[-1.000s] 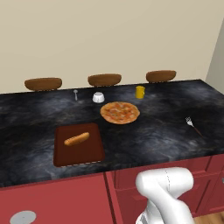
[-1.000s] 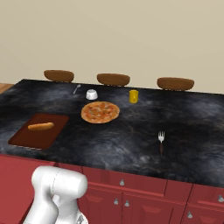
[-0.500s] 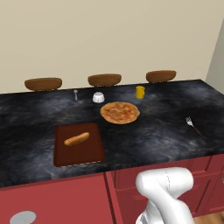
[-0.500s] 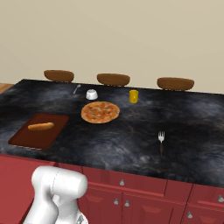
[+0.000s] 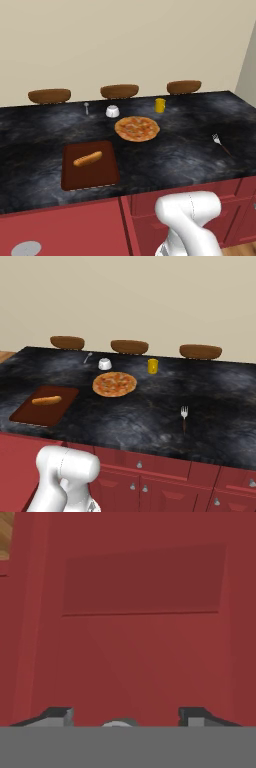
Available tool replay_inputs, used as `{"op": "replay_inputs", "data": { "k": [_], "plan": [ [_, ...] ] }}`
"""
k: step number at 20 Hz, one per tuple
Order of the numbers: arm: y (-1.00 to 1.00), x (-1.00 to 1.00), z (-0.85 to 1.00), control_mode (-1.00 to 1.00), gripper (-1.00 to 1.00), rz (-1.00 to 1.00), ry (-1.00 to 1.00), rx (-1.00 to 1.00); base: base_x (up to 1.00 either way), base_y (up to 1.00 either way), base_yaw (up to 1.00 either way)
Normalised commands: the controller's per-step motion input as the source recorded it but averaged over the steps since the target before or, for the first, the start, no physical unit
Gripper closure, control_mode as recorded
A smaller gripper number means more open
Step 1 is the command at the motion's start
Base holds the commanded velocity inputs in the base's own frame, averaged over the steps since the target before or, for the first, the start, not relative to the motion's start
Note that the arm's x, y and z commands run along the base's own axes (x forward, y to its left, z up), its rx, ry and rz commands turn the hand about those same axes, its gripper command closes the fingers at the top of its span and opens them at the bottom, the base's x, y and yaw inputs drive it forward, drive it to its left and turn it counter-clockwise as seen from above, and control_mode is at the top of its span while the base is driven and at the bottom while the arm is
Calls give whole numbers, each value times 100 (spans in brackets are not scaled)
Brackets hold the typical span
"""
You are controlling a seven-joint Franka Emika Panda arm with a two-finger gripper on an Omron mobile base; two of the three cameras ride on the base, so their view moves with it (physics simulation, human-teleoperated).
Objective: Take the pizza cutter from the drawer on the left and place it on the dining counter for cutting.
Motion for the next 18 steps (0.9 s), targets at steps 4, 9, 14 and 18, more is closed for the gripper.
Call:
{"op": "replay_inputs", "data": {
  "k": [4, 9, 14, 18],
  "plan": [
    [0, -40, 0, -100, -100, 0, -1, 0, 0, 0, 0],
    [4, -30, 41, -100, -100, 0, -1, 0, 0, 0, 0],
    [0, -22, 91, -100, -100, 0, 0, 0, 0, 0, 0],
    [0, -29, 94, -100, -100, 0, 0, 1, 0, 0, 0]
  ]
}}
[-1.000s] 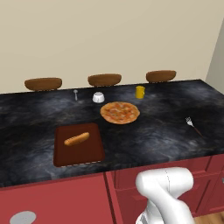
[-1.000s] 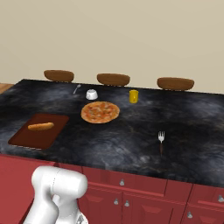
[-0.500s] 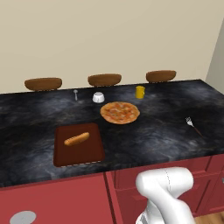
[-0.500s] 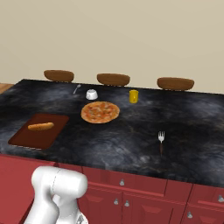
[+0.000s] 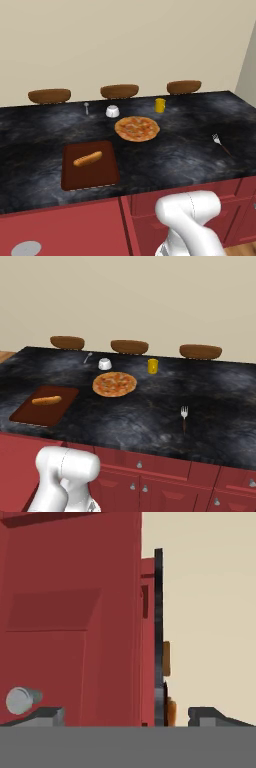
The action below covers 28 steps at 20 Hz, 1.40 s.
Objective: Take the pizza cutter from the drawer on the left and place it on the dining counter for cutting.
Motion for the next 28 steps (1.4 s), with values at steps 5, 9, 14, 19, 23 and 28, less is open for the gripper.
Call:
{"op": "replay_inputs", "data": {
  "k": [5, 9, 14, 19, 23, 28],
  "plan": [
    [-4, -8, 100, -100, -100, 0, -1, 3, 0, 0, 0],
    [-17, 10, 99, -100, -100, 0, 0, 8, 0, 0, 0],
    [-31, 36, 100, -100, -100, 0, 0, 10, 0, 0, 0],
    [-53, 68, 97, -100, -100, 0, 3, 17, 0, 0, 0],
    [-40, 89, 79, -100, -100, 0, 10, 15, 0, 0, 0],
    [-39, 87, 31, -100, -100, 0, 29, 13, 0, 0, 0]
  ]
}}
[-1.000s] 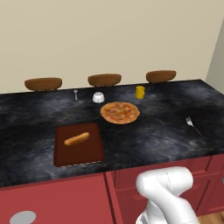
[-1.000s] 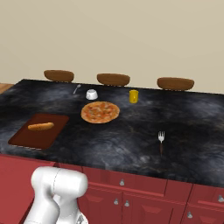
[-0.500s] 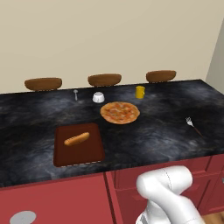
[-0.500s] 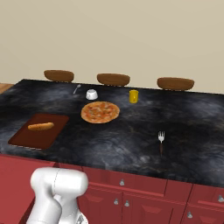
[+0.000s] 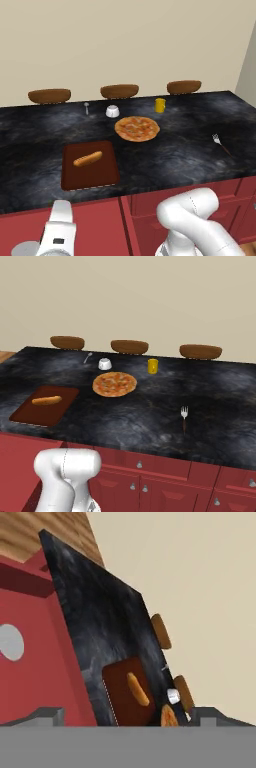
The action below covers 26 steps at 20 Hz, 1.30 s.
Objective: Take the pizza cutter from the drawer on the left and place it on the dining counter for cutting.
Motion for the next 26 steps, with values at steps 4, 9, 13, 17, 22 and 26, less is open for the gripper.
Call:
{"op": "replay_inputs", "data": {
  "k": [4, 9, 13, 17, 22, 26],
  "plan": [
    [-20, 44, 0, -100, -100, -1, 40, 17, 0, 0, 0],
    [18, 16, -5, -100, -100, -12, 45, 9, 0, 0, 0],
    [29, 0, -10, -100, -100, -25, 54, 15, 0, 0, 0],
    [4, -8, -2, -100, -100, -36, 46, 17, 0, 0, 0],
    [0, -27, -22, -100, -100, -45, 30, 14, 0, 0, 0],
    [3, -20, -37, -100, -100, -47, 11, 10, 0, 0, 0]
  ]
}}
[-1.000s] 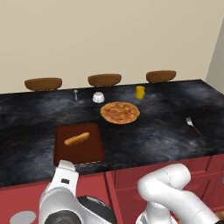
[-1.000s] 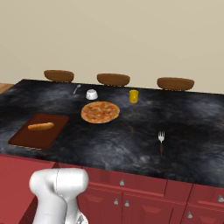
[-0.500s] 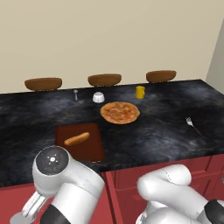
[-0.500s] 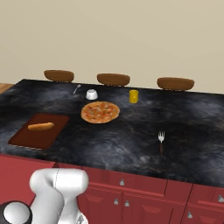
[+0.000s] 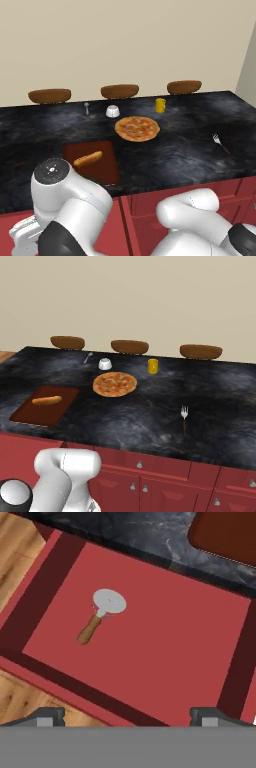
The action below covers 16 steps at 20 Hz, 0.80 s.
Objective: Take the pizza cutter from the drawer on the left and place it on the dining counter for cutting.
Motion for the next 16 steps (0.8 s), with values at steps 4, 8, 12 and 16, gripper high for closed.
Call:
{"op": "replay_inputs", "data": {
  "k": [4, 8, 12, 16],
  "plan": [
    [0, 0, -20, -100, -100, -35, 4, 1, 0, 0, 0],
    [0, 1, -7, -100, -100, -29, 10, 6, 0, 0, 0],
    [0, 22, 0, -100, -100, -23, 13, 1, 0, 0, 0],
    [0, 32, 0, -100, -100, -9, 6, 0, 0, 0, 0]
  ]
}}
